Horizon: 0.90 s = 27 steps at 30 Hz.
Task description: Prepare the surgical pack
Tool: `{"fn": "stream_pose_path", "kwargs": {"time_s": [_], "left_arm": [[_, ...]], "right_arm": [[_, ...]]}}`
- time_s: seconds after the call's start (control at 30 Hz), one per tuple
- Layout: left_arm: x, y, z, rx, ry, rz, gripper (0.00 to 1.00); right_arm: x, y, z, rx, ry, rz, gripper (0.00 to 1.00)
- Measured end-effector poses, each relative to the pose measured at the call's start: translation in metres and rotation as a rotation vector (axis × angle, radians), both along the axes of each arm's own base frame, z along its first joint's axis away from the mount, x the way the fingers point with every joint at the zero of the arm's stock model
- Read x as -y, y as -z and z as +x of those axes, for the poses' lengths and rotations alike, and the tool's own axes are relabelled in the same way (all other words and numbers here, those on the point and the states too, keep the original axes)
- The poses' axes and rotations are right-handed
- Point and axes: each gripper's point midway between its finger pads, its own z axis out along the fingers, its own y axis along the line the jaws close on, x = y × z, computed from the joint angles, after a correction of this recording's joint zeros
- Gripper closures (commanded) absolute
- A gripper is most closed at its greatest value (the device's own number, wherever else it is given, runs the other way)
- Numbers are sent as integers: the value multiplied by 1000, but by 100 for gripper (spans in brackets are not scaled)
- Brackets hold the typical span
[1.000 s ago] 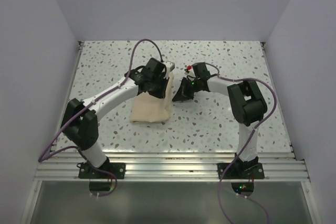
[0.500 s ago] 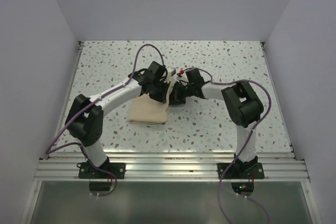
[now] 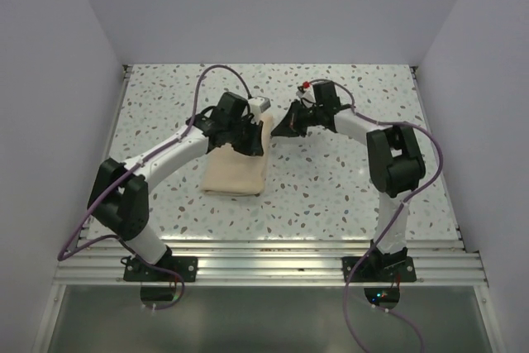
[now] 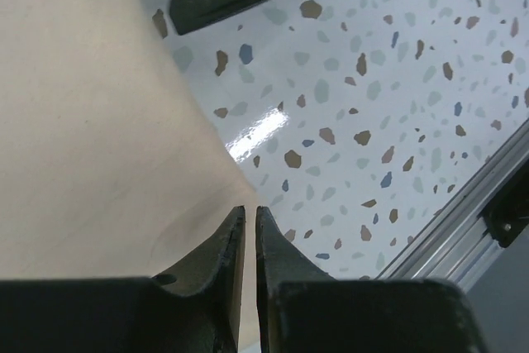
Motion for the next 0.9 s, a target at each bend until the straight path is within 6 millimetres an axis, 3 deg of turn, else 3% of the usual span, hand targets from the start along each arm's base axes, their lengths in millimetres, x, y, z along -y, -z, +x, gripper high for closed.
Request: {"fn": "stream_pose_path", "kwargs": {"time_s": [0.1, 0.2, 0.33, 0.5, 0.73, 0.9], "left_arm": [[10, 4, -4, -4, 42, -55, 86], [15, 16, -13, -26, 78, -90, 86], [17, 43, -25, -82, 114, -106, 87], [17, 67, -34, -124, 131, -106, 90], [10, 100, -38, -194, 118, -54, 94], [1, 108, -30, -240, 88, -42, 94]], "right_arm": [[-14, -29, 16, 62, 4, 64, 100], [-25, -39, 27, 80, 9, 127, 100], [-40, -12, 34, 25, -6, 151, 100], [-50, 36, 21, -98, -25, 133, 100], [-44, 40, 25, -113, -27, 153, 100], [-27, 43, 39, -106, 0, 156, 100]]}}
